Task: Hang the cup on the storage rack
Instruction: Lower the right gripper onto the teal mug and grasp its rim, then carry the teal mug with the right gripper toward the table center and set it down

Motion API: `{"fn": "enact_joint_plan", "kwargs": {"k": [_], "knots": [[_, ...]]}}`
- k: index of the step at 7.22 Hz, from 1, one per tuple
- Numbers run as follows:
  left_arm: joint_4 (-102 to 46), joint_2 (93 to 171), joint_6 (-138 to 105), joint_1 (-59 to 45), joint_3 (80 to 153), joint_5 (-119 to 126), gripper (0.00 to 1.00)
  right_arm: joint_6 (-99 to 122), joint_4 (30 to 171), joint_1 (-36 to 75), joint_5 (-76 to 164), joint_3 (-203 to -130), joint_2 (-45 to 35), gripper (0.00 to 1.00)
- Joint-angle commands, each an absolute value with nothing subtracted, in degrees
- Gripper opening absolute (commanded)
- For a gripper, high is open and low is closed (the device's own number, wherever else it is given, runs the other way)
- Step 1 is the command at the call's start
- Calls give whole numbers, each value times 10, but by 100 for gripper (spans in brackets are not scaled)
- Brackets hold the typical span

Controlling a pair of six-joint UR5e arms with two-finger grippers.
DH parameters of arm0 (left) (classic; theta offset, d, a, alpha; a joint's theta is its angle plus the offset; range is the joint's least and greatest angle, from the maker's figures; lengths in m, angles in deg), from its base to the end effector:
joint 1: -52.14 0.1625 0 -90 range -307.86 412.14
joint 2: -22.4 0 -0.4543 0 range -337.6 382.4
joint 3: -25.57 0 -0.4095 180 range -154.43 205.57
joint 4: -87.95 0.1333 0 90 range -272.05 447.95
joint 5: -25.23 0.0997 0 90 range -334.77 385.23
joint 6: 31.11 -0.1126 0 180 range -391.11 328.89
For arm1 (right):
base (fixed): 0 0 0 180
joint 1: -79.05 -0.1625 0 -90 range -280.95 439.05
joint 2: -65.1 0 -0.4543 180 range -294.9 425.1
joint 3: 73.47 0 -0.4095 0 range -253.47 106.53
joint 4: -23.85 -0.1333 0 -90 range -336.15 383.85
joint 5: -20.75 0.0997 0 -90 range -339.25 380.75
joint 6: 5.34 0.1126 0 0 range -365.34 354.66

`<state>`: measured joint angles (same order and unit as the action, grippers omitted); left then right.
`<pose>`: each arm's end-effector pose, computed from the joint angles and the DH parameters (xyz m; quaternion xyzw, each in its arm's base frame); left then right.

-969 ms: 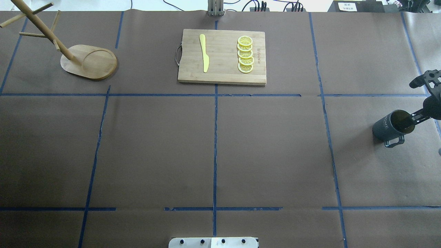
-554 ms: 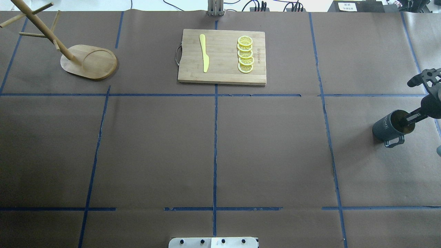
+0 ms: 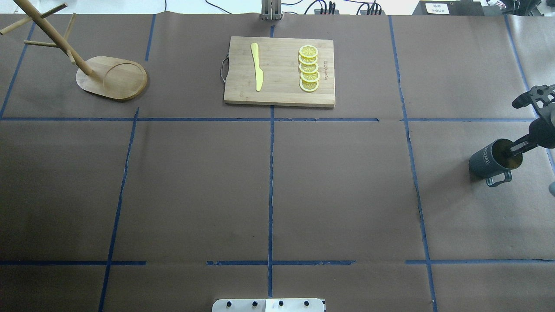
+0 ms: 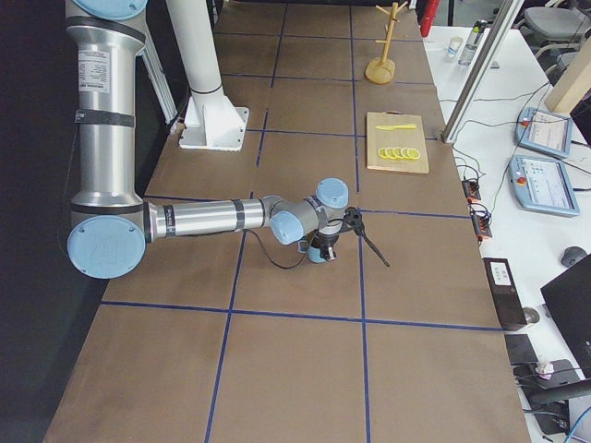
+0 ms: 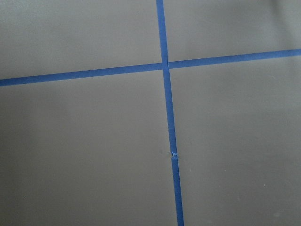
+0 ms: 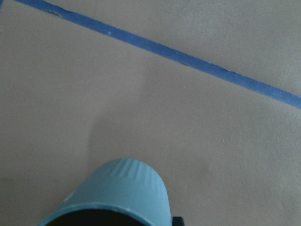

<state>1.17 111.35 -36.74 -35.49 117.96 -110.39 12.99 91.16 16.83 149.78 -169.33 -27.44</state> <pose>-0.0322 -0.4999 0.6891 -0.0041 0.3879 0.0579 0.9199 -0.1856 -0.4862 0.6275 0.0677 -0.3826 -0.1506 0.9091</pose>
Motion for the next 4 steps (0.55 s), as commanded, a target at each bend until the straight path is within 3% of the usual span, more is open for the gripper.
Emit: {"fn": "enact_joint_plan", "kwargs": {"k": [1, 4], "knots": [[11, 1113, -367, -355, 1180, -1104, 100, 267, 916, 169, 1520, -1726, -253, 0], [10, 1113, -367, -354, 1180, -1105, 100, 490, 917, 224, 1513, -1754, -201, 0]]}}
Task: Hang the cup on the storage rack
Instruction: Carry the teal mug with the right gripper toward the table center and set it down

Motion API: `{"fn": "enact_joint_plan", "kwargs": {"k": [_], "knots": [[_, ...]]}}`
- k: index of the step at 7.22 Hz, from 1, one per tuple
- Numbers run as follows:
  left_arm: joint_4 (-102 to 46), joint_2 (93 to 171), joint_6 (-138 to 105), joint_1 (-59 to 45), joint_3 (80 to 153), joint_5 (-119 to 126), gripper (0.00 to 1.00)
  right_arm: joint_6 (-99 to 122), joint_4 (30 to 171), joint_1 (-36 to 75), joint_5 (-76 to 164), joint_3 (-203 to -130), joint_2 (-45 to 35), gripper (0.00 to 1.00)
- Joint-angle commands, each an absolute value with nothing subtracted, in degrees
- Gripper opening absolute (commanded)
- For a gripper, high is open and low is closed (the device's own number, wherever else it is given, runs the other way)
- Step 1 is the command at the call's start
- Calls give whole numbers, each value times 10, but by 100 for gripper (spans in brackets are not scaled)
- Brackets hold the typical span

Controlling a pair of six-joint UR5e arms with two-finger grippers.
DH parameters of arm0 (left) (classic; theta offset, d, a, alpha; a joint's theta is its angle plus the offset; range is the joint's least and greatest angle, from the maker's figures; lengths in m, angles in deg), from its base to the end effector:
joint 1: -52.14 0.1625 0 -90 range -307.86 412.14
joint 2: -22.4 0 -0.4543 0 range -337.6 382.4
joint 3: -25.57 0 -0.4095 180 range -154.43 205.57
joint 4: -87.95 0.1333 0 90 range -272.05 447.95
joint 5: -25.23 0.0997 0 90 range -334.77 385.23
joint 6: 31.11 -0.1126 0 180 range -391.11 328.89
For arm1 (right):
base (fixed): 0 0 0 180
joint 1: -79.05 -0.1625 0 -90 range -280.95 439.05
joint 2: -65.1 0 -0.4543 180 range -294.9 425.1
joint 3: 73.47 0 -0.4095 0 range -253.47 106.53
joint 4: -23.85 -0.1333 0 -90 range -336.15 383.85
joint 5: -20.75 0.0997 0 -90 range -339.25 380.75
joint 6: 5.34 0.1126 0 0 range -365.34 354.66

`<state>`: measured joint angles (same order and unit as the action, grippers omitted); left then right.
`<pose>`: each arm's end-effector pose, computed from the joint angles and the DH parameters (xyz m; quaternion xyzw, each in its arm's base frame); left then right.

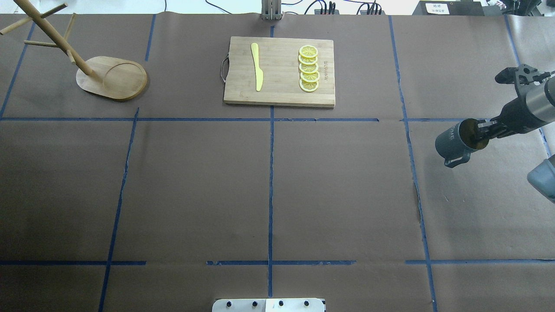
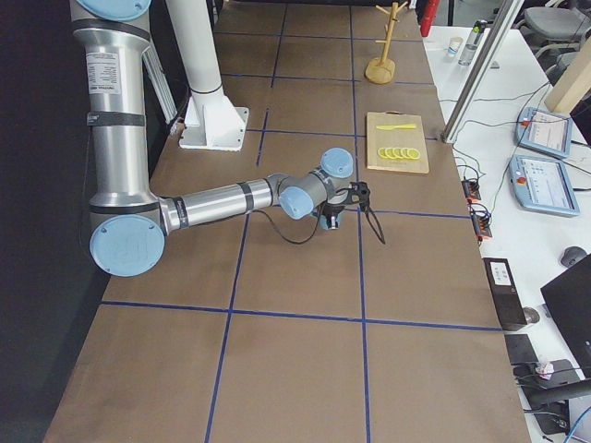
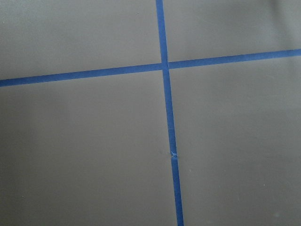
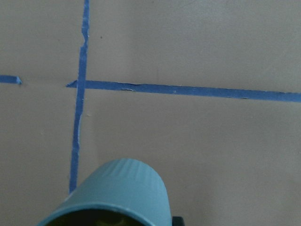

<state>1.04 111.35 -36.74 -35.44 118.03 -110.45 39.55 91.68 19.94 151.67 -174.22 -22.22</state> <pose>-0.0316 -0.5002 0.6882 -0.0026 0.3883 0.0590 0.9196 -0.2313 -0.5027 0.5323 0.0216 -0.4386 0.0027 0.8984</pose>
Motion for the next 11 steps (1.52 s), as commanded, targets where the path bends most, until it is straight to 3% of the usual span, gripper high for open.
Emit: {"fn": "enact_joint_plan", "kwargs": {"k": [1, 9, 11], "knots": [[9, 1113, -367, -354, 1180, -1105, 100, 564, 918, 252, 1502, -1757, -173, 0], [9, 1113, -366, -346, 1180, -1104, 100, 859, 1172, 468, 1334, -1742, 107, 0], [10, 1113, -366, -345, 1180, -1105, 100, 963, 1184, 499, 1305, -1680, 176, 0]]}}
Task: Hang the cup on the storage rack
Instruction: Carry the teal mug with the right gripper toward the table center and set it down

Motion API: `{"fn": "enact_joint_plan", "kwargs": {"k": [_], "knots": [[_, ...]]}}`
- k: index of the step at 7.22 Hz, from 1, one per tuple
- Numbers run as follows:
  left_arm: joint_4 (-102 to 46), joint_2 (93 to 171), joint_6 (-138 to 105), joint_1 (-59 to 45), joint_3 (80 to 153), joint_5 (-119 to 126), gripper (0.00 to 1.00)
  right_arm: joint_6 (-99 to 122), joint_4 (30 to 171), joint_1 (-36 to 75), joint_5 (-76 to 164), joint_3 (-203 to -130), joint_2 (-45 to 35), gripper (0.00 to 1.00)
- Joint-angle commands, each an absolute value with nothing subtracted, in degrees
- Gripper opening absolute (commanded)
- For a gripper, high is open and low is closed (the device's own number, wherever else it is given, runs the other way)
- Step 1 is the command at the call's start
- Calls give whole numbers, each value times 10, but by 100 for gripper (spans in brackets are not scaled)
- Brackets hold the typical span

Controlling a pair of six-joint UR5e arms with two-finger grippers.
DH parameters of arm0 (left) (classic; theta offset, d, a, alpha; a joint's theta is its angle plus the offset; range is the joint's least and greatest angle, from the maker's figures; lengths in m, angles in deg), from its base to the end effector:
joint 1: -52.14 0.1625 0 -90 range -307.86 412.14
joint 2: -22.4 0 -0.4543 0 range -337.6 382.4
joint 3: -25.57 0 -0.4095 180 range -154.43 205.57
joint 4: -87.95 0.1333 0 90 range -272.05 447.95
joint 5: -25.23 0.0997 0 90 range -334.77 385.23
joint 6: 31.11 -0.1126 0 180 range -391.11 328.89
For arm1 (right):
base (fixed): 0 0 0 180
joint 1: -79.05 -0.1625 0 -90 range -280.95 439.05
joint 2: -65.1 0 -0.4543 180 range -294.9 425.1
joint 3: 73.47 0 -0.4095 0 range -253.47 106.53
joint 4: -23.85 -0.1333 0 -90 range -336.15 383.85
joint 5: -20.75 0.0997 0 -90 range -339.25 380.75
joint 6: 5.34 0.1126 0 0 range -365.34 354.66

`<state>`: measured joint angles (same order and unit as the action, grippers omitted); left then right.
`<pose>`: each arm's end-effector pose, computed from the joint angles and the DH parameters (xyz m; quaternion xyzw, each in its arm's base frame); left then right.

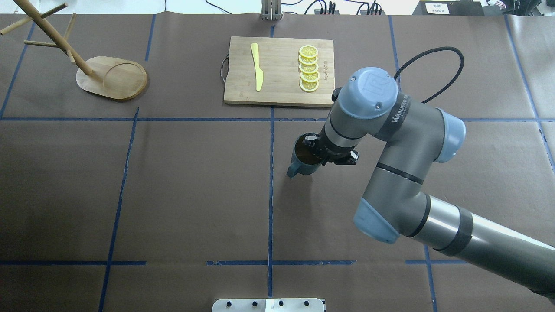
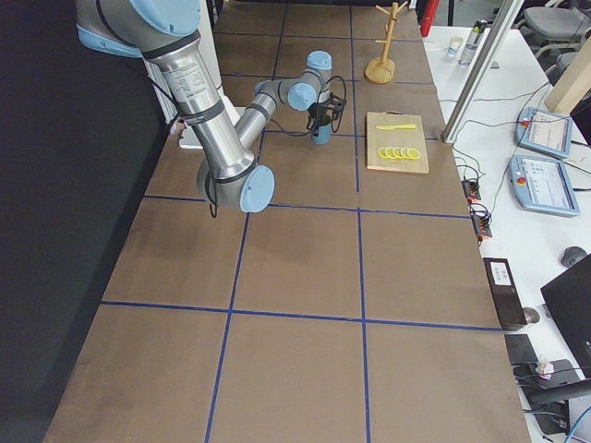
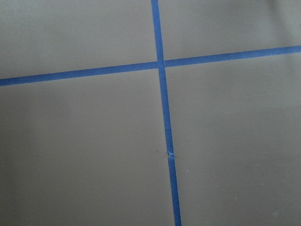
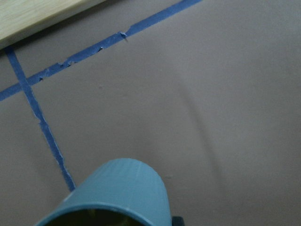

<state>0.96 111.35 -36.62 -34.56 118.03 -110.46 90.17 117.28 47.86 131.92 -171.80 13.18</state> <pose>-0.0239 -0.5007 0.6881 -0.0054 0.3884 0.0654 0.9192 -0.5569 -0.4454 0.2324 -0.0866 -0.3891 0.2241 0.8893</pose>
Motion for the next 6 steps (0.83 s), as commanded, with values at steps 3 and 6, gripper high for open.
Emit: {"fn": "enact_joint_plan", "kwargs": {"k": [3, 6], "knots": [[10, 1113, -366, -345, 1179, -1104, 100, 1007, 1182, 525, 1278, -1632, 212, 0], [10, 1113, -366, -345, 1179, -1104, 100, 991, 1180, 528, 1278, -1628, 208, 100]]}}
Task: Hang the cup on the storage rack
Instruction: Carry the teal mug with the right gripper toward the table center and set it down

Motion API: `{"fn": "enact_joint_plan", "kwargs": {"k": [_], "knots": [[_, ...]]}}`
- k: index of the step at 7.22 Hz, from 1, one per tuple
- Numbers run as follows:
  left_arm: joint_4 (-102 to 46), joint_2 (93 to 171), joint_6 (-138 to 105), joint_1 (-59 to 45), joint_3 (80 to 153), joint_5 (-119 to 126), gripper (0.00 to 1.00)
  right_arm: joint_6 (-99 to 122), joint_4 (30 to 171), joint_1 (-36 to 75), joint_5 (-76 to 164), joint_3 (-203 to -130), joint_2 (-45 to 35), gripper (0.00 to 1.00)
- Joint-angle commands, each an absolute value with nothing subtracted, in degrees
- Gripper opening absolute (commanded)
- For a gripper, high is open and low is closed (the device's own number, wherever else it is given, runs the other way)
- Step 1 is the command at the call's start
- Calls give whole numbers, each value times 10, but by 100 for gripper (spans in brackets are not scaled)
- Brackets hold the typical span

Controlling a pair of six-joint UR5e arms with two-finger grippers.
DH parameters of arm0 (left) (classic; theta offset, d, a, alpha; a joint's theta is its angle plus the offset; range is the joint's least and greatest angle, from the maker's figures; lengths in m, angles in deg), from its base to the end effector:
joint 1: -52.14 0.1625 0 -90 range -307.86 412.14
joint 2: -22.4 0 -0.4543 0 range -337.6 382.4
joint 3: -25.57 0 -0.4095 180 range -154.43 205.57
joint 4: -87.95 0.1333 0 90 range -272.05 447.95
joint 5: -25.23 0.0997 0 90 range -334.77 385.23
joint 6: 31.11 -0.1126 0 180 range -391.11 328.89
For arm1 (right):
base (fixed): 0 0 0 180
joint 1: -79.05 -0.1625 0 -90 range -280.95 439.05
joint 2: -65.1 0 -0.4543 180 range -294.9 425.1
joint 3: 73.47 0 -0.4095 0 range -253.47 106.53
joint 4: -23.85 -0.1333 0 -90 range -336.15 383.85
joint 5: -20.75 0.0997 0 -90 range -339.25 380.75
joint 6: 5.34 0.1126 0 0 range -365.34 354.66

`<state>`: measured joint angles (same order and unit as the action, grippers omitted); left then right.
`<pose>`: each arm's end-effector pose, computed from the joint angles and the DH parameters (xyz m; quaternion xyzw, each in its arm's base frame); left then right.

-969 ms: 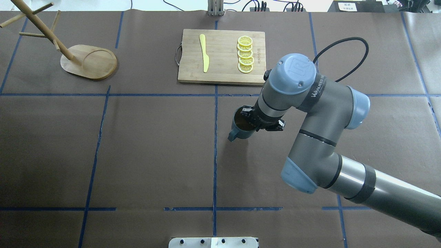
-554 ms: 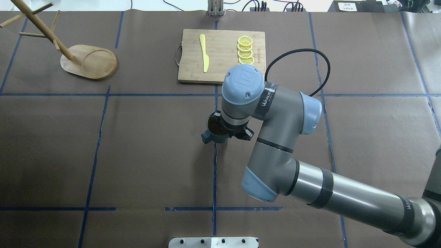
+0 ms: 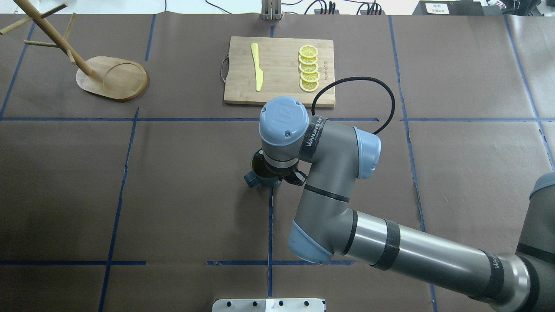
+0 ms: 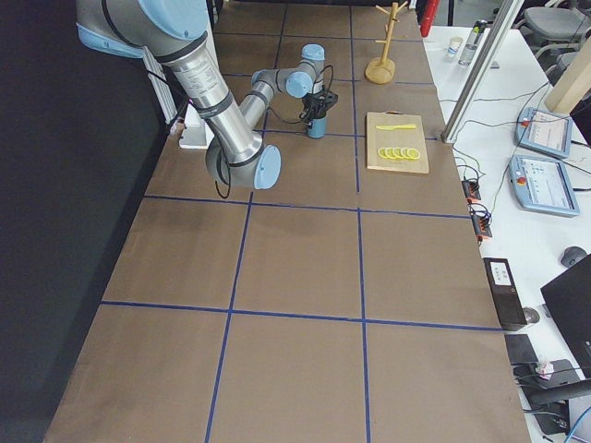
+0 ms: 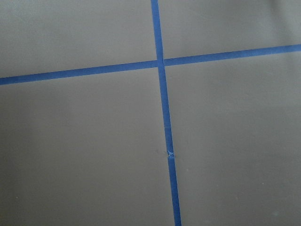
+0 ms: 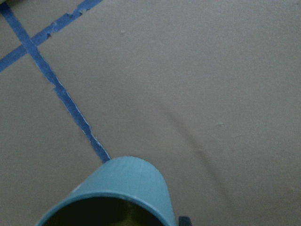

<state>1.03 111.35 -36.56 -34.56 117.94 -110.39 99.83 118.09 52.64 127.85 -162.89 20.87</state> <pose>-0.0241 -0.5005 0.6891 -0.0069 0.3878 0.0644 0.9195 -0.6361 -0.4278 0.2048 -0.1047 -0.3579 0.2802 0.8846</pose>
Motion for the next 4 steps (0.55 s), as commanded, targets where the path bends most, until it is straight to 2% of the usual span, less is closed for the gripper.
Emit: {"fn": "enact_joint_plan", "kwargs": {"k": [1, 4], "knots": [[10, 1113, -366, -345, 1179, -1104, 100, 980, 1181, 528, 1278, -1630, 208, 100], [9, 1113, -366, -345, 1181, -1105, 100, 956, 1209, 501, 1288, -1699, 200, 100]]}}
